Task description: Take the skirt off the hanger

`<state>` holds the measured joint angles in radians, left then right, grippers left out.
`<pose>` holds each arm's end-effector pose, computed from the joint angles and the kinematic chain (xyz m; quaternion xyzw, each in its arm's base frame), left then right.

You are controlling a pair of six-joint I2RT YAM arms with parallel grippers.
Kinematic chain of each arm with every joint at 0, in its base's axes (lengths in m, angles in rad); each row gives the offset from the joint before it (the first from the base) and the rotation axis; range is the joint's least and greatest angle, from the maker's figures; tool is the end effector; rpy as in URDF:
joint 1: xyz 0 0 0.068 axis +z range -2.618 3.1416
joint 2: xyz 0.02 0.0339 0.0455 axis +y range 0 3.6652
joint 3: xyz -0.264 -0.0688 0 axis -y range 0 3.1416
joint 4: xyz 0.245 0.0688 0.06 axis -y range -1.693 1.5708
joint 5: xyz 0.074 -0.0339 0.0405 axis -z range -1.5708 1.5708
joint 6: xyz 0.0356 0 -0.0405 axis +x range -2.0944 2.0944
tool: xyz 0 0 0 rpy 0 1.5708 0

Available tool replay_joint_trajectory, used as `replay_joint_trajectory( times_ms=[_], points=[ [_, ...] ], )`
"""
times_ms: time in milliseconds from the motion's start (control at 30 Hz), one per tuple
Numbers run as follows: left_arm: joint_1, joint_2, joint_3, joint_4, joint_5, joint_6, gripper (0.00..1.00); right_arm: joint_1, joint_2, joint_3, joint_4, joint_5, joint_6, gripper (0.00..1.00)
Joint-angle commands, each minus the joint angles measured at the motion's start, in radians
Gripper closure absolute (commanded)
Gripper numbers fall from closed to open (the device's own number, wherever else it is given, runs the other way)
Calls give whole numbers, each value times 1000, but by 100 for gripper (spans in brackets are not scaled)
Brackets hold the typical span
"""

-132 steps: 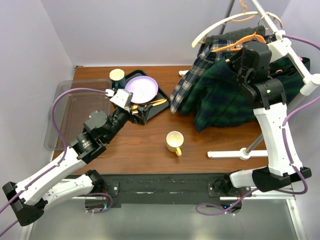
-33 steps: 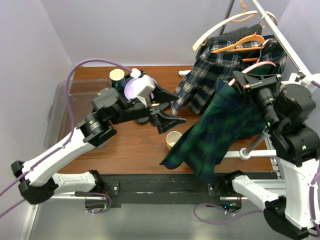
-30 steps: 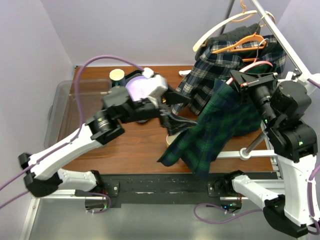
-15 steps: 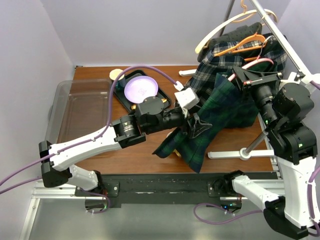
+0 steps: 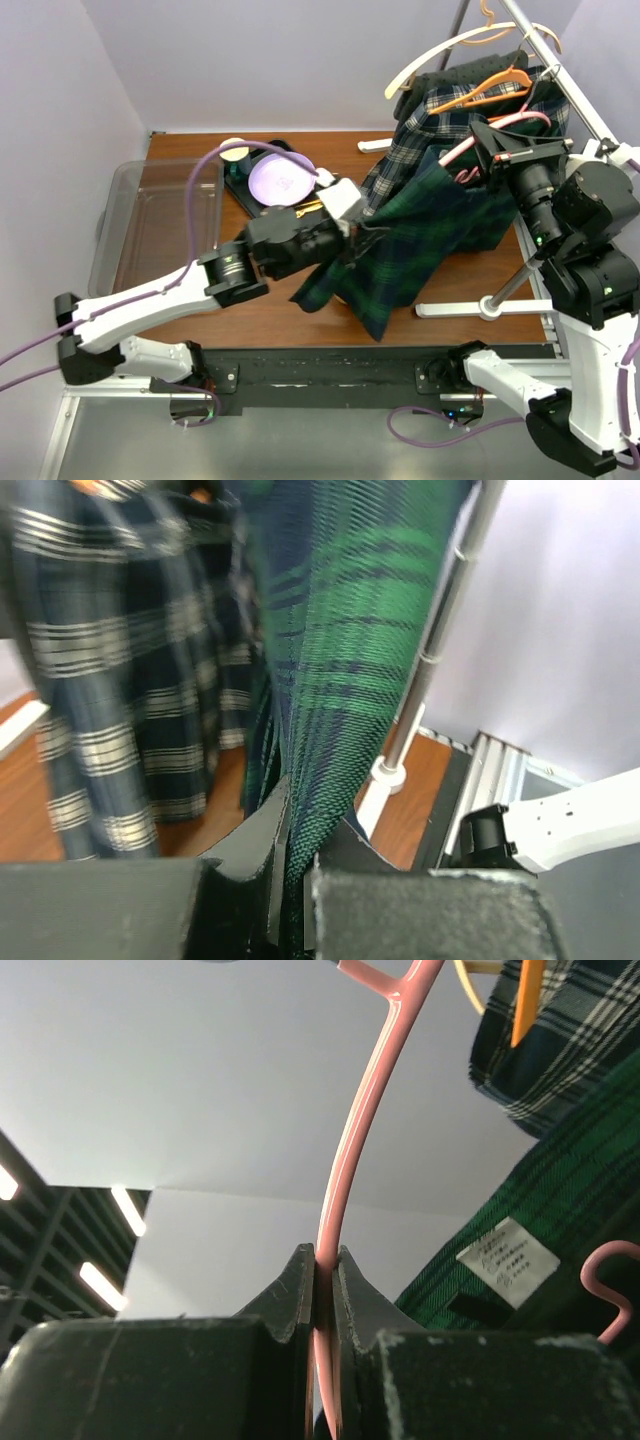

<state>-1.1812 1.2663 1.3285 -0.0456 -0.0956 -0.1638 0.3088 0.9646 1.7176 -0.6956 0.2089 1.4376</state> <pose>0.1137 -0.2680 0.4423 0.3114 0.6283 -0.4174 0.5780 0.1127 0.0282 0.5480 0.4293 0.5363 0.5082 0.5194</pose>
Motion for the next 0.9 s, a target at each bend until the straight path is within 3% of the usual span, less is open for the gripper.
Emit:
replay_joint_trajectory(
  times_ms=[0, 133, 233, 433, 867],
  points=[
    [-5, -155, -44, 32, -144, 21, 100, -5, -14, 82, 203, 37, 110, 100],
    [-5, -197, -9, -2, -240, 47, 100, -4, -14, 92, 248, 8, 222, 100],
    [-5, -226, 23, -31, -291, 55, 100, -4, -3, 181, 226, 9, 216, 100],
    [-5, -314, 21, -36, -429, 89, 100, -4, -41, 208, 231, 20, 267, 100],
    [-5, -389, 78, -71, -579, 185, 100, -4, -30, 272, 229, -28, 356, 100]
  ],
)
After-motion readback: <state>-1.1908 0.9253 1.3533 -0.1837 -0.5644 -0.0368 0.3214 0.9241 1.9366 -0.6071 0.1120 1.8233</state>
